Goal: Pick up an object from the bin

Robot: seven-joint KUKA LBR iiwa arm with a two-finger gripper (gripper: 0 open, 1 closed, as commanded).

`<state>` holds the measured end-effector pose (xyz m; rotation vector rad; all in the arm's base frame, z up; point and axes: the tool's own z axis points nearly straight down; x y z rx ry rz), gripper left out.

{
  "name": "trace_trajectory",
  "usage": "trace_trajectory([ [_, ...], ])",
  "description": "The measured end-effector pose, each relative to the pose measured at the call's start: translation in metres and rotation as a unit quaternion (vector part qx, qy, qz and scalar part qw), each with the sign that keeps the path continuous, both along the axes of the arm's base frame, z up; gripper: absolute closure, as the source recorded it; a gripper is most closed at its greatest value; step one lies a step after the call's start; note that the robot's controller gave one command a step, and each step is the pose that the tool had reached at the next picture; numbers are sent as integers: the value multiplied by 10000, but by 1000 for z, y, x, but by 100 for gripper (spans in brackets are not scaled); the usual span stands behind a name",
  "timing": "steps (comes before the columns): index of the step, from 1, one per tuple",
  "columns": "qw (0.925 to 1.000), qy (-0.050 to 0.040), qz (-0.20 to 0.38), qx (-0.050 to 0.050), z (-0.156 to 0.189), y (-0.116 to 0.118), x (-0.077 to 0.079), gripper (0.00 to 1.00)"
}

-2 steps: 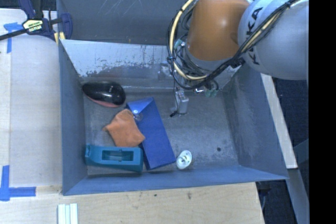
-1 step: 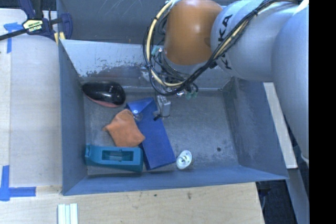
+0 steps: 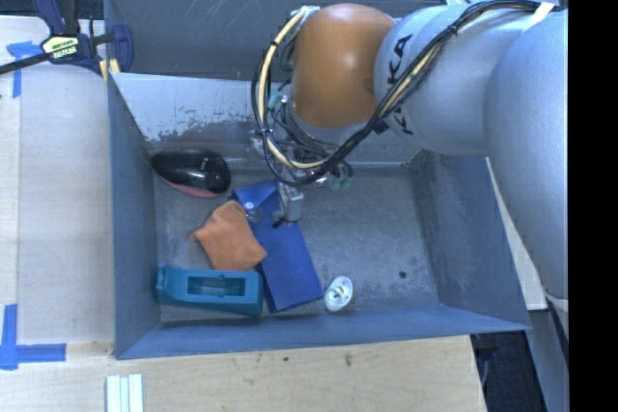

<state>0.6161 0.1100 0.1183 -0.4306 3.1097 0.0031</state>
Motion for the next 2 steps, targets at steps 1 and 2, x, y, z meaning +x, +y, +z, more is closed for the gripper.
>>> trace_trajectory([
  [1,9905,-37,1374,1,-36,-5,5,100],
  [2,9905,-37,1372,1,-36,-5,5,100],
])
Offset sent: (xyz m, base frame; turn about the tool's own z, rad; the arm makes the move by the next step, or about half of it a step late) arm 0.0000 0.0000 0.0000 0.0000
